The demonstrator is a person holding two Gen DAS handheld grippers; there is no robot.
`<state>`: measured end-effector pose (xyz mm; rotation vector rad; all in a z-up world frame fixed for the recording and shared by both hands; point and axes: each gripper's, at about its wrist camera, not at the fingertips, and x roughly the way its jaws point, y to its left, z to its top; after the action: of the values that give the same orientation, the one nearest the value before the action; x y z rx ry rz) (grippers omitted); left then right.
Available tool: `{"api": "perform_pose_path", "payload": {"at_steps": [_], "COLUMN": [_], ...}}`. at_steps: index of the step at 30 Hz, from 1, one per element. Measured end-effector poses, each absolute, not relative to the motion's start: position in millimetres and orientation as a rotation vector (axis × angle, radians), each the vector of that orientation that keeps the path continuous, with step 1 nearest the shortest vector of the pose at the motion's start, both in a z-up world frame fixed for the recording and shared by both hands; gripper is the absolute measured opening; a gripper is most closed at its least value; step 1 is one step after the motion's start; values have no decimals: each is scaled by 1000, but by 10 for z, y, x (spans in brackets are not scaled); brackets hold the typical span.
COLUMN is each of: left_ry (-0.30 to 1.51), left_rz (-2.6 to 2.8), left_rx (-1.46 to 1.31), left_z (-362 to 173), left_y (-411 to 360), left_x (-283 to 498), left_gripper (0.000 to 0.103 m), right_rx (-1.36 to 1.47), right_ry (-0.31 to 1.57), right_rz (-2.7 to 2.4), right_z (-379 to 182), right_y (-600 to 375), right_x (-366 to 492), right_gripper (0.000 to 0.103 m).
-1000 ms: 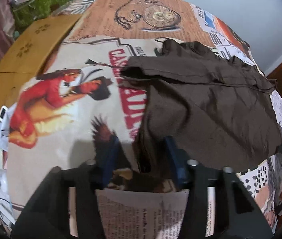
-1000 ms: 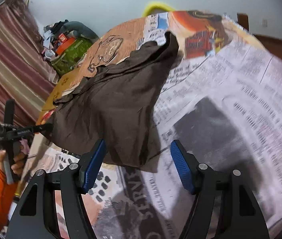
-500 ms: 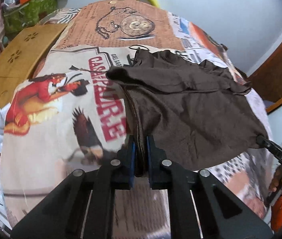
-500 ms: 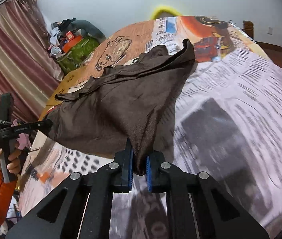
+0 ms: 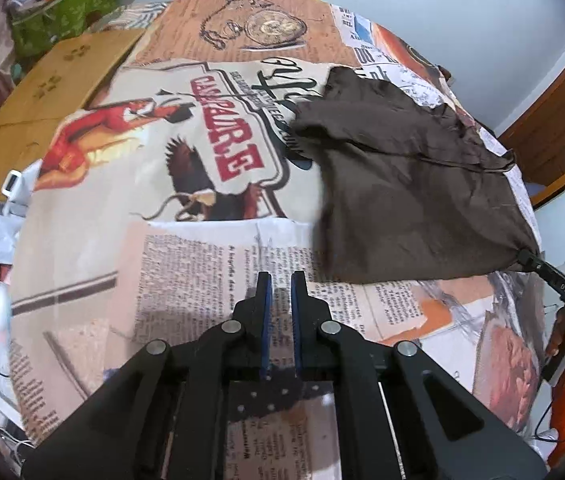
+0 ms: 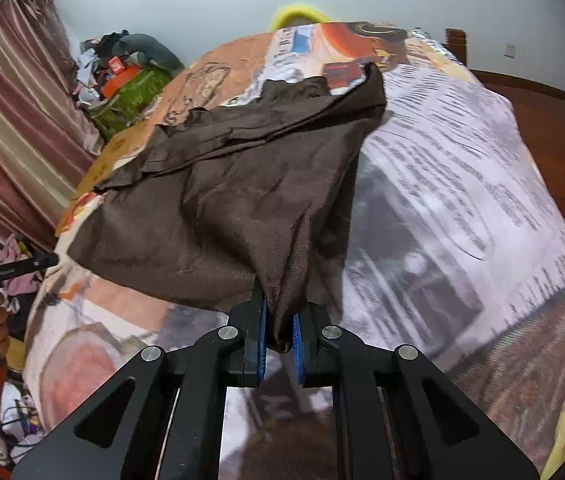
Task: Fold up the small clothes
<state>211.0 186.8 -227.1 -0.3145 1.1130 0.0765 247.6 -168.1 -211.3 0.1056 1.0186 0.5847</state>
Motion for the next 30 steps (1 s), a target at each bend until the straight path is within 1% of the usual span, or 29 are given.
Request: {"api": "perform_pose_path", "payload": {"at_steps": [1, 2, 4, 5, 6, 7, 8, 9, 10, 11, 12, 16, 18, 19, 20, 22, 23, 26, 30], "left_ry": [1109, 1105, 1086, 1075, 1068, 1059, 1046, 1040, 1033, 1028, 1028, 1063, 1079, 1091, 1109, 1138, 1149, 1166, 1140], "left_rz": [80, 89, 105, 109, 110, 109, 113, 118, 131, 149, 158, 146, 132, 126, 121, 128, 136, 149, 167], "left_rx": [-299, -278, -243, -229, -219, -209, -190, -176, -155, -134, -125, -151, -144, -126, -94, -44, -27, -6, -23], "left_z": [-2249, -2219, -2163, -2133, -2113, -2097, -2083, -2080, -2085, -2097, -2113, -2242, -2305, -2347, -2417, -2532, -2577, -2676, -2653], "left_y": [1864, 1855, 1845, 1841, 1845, 1847, 1849, 1857, 1864, 1874, 1893, 1977, 1957, 1930, 1891, 1826, 1813, 1815, 1910], "left_x": [2127, 2154, 2223, 2270, 2313, 2369, 2447, 2494, 2562, 2637, 2694, 2957, 3027, 3074, 3132, 3217, 3248, 3338, 3401], "left_gripper": [7, 10, 14, 19, 22, 30, 39, 45, 57, 66, 67, 68, 74, 82, 85, 86, 86, 86, 86], "right_rx": [97, 80, 84, 91, 103, 112, 115, 112, 105, 93, 77, 53, 27, 12, -3, -6, -7, -29, -97], "right_ry": [1020, 1023, 1030, 1040, 1045, 1043, 1027, 1007, 983, 965, 948, 918, 914, 912, 905, 907, 919, 944, 969], "right_rz": [573, 558, 548, 545, 542, 535, 526, 521, 515, 508, 498, 500, 509, 516, 517, 493, 485, 474, 465], "right_z": [-2114, -2112, -2086, -2068, -2044, -2016, -1962, -1916, -1865, -1830, -1786, -1710, -1723, -1736, -1760, -1811, -1836, -1958, -2076], "right_y": [-1699, -1716, -1763, -1791, -1822, -1853, -1889, -1905, -1920, -1922, -1918, -1858, -1778, -1743, -1682, -1633, -1620, -1568, -1498], "right_x": [2483, 2485, 2515, 2545, 2562, 2583, 2618, 2630, 2652, 2670, 2715, 2911, 2988, 3025, 3083, 3184, 3235, 3372, 3408], "right_gripper": [10, 12, 13, 17, 23, 27, 36, 43, 46, 49, 52, 56, 56, 56, 56, 62, 69, 69, 69]}}
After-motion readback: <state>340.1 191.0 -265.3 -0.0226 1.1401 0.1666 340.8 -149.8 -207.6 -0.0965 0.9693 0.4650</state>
